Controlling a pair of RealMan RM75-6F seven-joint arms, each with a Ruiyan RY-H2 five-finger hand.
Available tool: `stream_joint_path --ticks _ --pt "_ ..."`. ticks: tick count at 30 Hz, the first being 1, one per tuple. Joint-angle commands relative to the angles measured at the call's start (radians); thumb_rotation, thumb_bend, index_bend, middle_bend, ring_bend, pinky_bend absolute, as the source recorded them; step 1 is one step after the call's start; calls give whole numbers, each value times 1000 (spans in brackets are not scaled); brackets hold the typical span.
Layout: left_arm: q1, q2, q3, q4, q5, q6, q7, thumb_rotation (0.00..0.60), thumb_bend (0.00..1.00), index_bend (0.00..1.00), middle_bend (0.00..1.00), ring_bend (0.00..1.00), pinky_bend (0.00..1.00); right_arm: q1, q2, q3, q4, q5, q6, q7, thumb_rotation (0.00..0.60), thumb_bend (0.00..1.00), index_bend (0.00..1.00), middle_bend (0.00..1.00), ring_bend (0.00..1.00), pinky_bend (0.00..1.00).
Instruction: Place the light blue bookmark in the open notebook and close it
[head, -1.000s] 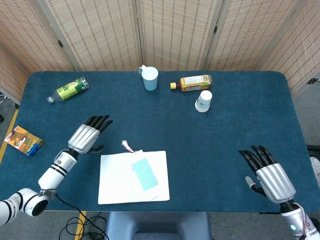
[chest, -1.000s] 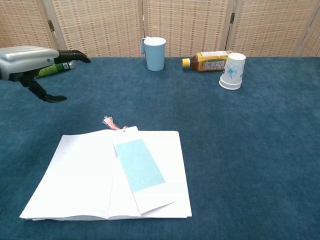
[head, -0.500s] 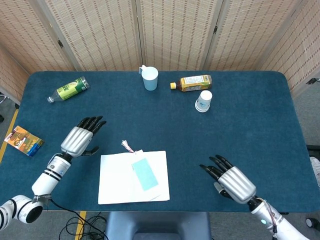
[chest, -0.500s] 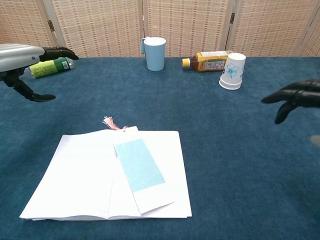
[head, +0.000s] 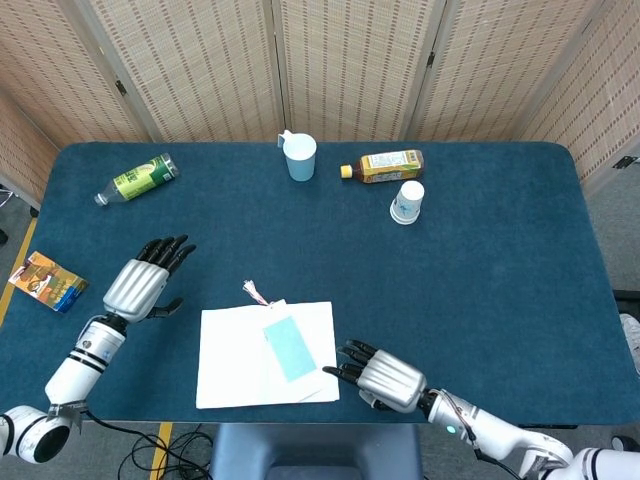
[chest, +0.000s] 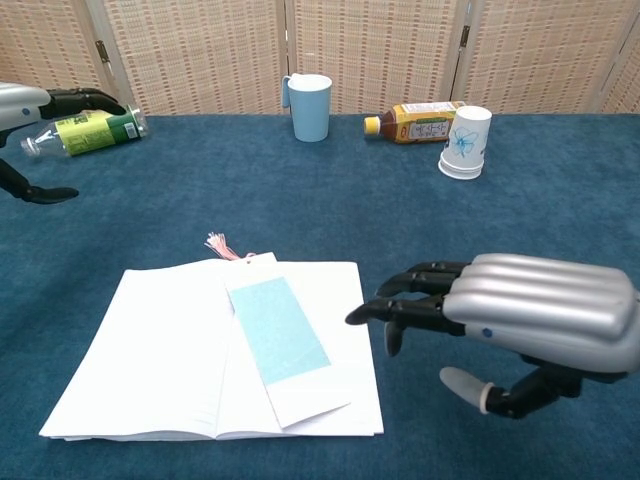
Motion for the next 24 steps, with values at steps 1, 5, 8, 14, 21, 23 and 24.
stream_joint_path --ticks 1,5,8,14,21,23,24 --pt "8 4 1 0 2 1 -6 600 340 51 19 13 113 33 -42 8 39 24 -30 18 600 578 29 298 67 101" --pt "20 7 1 6 7 1 -20 600 340 51 18 13 113 66 -83 18 78 45 -49 21 600 577 28 298 65 101" --pt "28 8 2 12 12 2 -29 600 340 51 18 13 113 84 -108 22 102 60 -55 16 600 577 28 298 62 101" --pt "40 7 1 27 19 -4 -48 600 340 51 19 13 113 119 -148 23 143 90 -72 18 600 576 28 298 56 100" --pt "47 6 -2 37 28 -11 -58 600 340 51 18 13 113 145 -176 15 172 110 -71 17 600 573 29 298 55 100" --pt "49 5 -4 38 29 -11 -60 600 340 51 18 13 113 152 -183 12 176 113 -73 16 600 574 29 298 55 100" --pt "50 5 -5 39 30 -11 -61 600 340 51 18 13 113 156 -188 10 178 116 -75 15 600 574 28 298 55 100"
